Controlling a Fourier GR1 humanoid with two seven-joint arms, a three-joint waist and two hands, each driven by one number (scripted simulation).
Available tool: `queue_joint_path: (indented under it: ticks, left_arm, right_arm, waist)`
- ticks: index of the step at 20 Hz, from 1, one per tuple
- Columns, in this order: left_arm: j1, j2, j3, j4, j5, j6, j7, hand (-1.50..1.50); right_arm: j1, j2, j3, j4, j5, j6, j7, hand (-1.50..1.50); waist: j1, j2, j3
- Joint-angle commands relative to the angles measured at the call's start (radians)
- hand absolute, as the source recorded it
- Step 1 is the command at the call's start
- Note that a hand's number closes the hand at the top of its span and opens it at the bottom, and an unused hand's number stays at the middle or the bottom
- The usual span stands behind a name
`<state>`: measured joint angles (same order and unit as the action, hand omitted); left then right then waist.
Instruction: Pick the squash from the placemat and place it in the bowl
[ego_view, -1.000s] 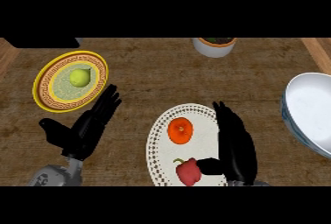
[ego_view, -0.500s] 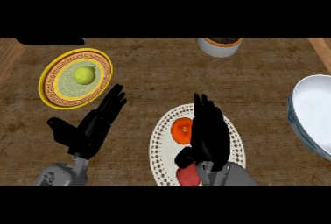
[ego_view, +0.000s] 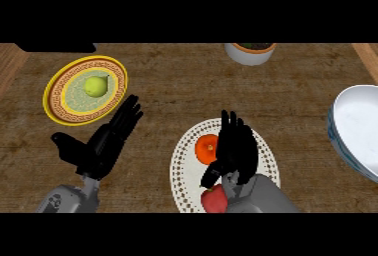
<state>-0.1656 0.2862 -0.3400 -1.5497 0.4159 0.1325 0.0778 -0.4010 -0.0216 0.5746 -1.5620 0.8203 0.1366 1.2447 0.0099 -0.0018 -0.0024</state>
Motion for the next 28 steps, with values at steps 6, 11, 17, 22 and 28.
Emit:
queue_joint_path:
  ticks: [6,11,17,22,28]
  left_arm:
    - [0.014,-0.025,0.002,0.012,-0.010,-0.006,-0.001,0.00]
    - [0.001,-0.012,0.022,0.030,-0.015,-0.030,-0.003,0.00]
    - [0.019,-0.015,0.034,0.028,-0.014,-0.057,-0.029,0.00]
    - [0.009,-0.042,0.015,0.042,-0.055,-0.033,-0.021,0.00]
    - [-0.030,-0.031,0.059,0.021,-0.016,-0.056,0.044,0.00]
  right_arm:
    - [-0.081,0.021,0.023,0.073,-0.044,0.069,0.243,-1.50]
    - [-0.109,0.021,0.030,0.119,-0.061,0.041,0.243,-1.50]
    - [-0.117,0.021,0.034,0.185,-0.068,-0.011,0.243,-1.50]
    - [-0.116,0.021,0.064,0.240,-0.052,-0.086,0.225,-1.50]
    - [-0.120,0.021,0.079,0.277,-0.066,-0.139,0.223,-1.50]
  waist:
    - [-0.003,-0.002,0.001]
    - [-0.004,-0.001,0.001]
    - [0.002,0.000,0.001]
    - [0.002,0.002,0.002]
    - [0.003,0.001,0.002]
